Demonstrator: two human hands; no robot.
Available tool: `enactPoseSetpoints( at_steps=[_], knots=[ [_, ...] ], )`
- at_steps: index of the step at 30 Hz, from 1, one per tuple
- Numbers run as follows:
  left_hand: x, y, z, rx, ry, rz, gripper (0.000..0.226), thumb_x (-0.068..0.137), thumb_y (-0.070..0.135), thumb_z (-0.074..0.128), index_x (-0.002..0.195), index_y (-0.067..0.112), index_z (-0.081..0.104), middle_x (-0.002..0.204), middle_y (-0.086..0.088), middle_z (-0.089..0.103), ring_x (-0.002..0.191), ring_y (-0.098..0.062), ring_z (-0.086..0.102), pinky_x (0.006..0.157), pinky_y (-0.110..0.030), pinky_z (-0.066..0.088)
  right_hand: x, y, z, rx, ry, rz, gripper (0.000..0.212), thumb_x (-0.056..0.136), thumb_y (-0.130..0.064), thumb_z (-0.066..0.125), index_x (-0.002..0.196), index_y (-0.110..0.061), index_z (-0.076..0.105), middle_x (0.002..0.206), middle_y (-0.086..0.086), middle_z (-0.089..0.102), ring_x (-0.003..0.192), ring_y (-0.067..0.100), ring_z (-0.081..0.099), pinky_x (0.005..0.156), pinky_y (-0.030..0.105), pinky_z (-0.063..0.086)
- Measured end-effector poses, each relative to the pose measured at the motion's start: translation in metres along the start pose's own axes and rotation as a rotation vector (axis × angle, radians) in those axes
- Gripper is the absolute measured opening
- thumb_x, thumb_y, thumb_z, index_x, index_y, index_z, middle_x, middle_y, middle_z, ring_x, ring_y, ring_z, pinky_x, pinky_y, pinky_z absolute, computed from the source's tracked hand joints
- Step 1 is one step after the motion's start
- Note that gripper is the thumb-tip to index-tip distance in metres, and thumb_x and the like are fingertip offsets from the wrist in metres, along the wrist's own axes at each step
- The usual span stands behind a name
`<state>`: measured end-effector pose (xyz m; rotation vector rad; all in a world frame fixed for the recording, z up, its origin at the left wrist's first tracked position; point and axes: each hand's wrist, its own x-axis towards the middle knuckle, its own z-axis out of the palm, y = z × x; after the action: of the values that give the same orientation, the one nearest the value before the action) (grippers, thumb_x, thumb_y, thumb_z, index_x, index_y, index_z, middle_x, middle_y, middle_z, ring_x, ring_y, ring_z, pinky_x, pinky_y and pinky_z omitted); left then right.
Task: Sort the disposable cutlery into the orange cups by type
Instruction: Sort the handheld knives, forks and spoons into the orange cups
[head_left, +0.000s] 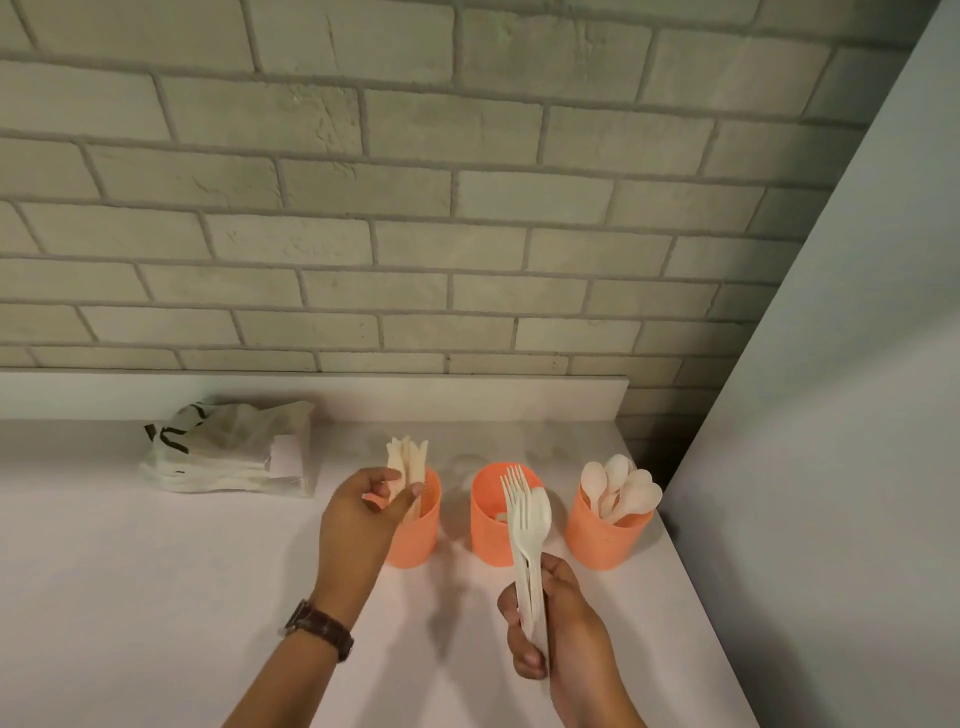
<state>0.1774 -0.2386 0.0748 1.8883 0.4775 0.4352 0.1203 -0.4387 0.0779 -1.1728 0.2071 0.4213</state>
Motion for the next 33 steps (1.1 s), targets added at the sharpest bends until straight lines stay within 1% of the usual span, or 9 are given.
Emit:
enactPoseSetpoints(
  at_steps=[5,10,13,16,19,22,24,27,33],
  knots=[
    [-0.073,0.027,0.009,-0.124,-0.276,0.06,0.013,0.071,0.019,0.078,0.064,0.019,0.067,0.053,0.012,0.056,0.047,-0.003,0.044,0.049,-0.008,0.034,0.002,0.008,0.008,-0.3,0.186,-0.189,0.017,0.101,-0.011,0.031,0.098,-0.021,0.045,0.062,0.003,0.049,0.038,0.007,0.038,0.038,0.017,0.027],
    [-0.107,0.032,0.027,-0.182,-0.362,-0.037,0.016,0.071,0.028,0.078,0.066,0.019,0.066,0.064,0.011,0.067,0.053,-0.001,0.053,0.056,-0.011,0.043,-0.004,0.019,0.013,-0.526,0.324,-0.354,0.018,0.097,-0.019,0.042,0.096,-0.037,0.042,0.082,-0.011,0.07,0.074,0.005,0.066,0.068,0.032,0.05],
    [-0.107,0.034,0.03,-0.248,-0.372,-0.143,0.016,0.073,0.025,0.076,0.064,0.019,0.065,0.066,0.002,0.069,0.058,-0.011,0.062,0.06,-0.024,0.052,-0.009,0.018,0.017,-0.592,0.343,-0.41,0.021,0.096,-0.019,0.045,0.096,-0.04,0.041,0.085,-0.01,0.068,0.077,0.002,0.065,0.067,0.031,0.051],
    [-0.105,0.039,0.029,-0.36,-0.37,-0.252,0.009,0.076,0.014,0.074,0.071,0.007,0.069,0.063,-0.006,0.067,0.053,-0.012,0.062,0.054,-0.025,0.055,-0.011,0.015,0.017,-0.561,0.351,-0.452,0.027,0.093,-0.018,0.051,0.093,-0.044,0.045,0.087,-0.011,0.069,0.079,0.003,0.064,0.069,0.029,0.051],
    [-0.106,0.044,0.028,-0.451,-0.383,-0.31,0.003,0.078,0.008,0.071,0.078,0.005,0.072,0.059,-0.006,0.066,0.049,-0.012,0.059,0.055,-0.025,0.056,-0.016,0.011,0.018,-0.53,0.34,-0.466,0.036,0.092,-0.017,0.054,0.086,-0.053,0.047,0.092,-0.024,0.063,0.06,0.005,0.058,0.058,0.028,0.048],
    [-0.107,0.048,0.027,-0.5,-0.395,-0.307,0.007,0.081,0.009,0.068,0.079,0.007,0.075,0.063,-0.011,0.069,0.054,-0.014,0.062,0.057,-0.024,0.056,-0.019,0.008,0.018,-0.556,0.336,-0.491,0.039,0.092,-0.02,0.053,0.086,-0.058,0.047,0.088,-0.022,0.062,0.052,0.007,0.054,0.054,0.027,0.045],
    [-0.106,0.052,0.027,-0.512,-0.399,-0.274,0.008,0.08,0.012,0.069,0.079,0.006,0.075,0.068,-0.013,0.07,0.059,-0.015,0.064,0.057,-0.022,0.054,-0.021,0.009,0.019,-0.608,0.318,-0.504,0.034,0.093,-0.023,0.052,0.091,-0.056,0.047,0.082,-0.015,0.066,0.061,0.005,0.061,0.058,0.019,0.047],
    [-0.103,0.055,0.027,-0.521,-0.407,-0.245,0.014,0.077,0.014,0.072,0.076,0.0,0.072,0.064,-0.014,0.065,0.059,-0.018,0.064,0.057,-0.024,0.055,-0.022,0.012,0.019,-0.726,0.269,-0.528,0.038,0.095,-0.023,0.047,0.098,-0.06,0.039,0.1,-0.017,0.064,0.087,-0.001,0.063,0.065,0.009,0.047],
    [-0.098,0.053,0.029,-0.486,-0.436,-0.238,0.014,0.08,0.013,0.07,0.076,-0.001,0.071,0.068,-0.013,0.068,0.064,-0.017,0.066,0.06,-0.027,0.058,-0.025,0.009,0.016,-0.675,0.249,-0.498,0.022,0.098,-0.027,0.033,0.099,-0.046,0.043,0.097,-0.032,0.06,0.094,-0.011,0.056,0.071,0.015,0.044]
  ],
)
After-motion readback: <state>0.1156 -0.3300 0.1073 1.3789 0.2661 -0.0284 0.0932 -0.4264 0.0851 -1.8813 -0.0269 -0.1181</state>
